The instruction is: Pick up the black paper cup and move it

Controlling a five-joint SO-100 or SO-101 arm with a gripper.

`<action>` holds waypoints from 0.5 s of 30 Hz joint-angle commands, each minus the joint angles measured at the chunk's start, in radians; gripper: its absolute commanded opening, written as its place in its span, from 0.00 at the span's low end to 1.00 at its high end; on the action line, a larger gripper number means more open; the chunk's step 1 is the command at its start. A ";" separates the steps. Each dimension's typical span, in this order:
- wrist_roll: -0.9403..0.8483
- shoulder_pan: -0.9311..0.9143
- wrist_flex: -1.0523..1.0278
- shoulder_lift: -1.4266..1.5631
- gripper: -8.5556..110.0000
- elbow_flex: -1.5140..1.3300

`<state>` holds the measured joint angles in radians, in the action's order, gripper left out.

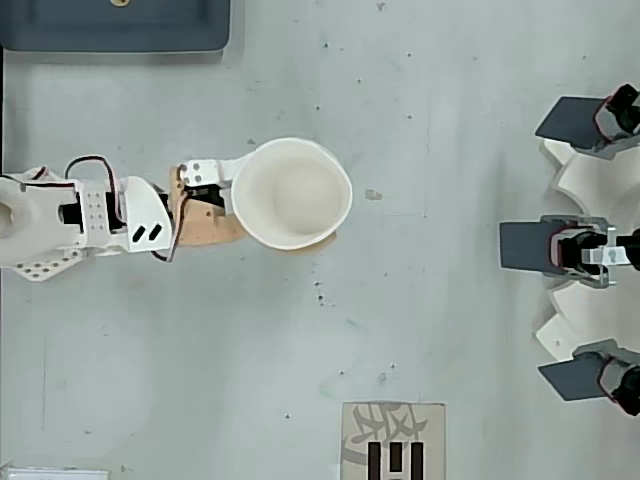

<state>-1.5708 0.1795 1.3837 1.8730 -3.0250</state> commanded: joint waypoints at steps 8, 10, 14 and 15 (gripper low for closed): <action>0.011 -0.089 -0.077 0.043 0.16 0.040; 0.011 -0.109 -0.130 0.043 0.17 0.075; 0.012 -0.140 -0.252 0.043 0.17 0.166; 0.012 -0.143 -0.282 0.043 0.17 0.192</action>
<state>-1.5662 0.0522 1.1474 1.8730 -2.9345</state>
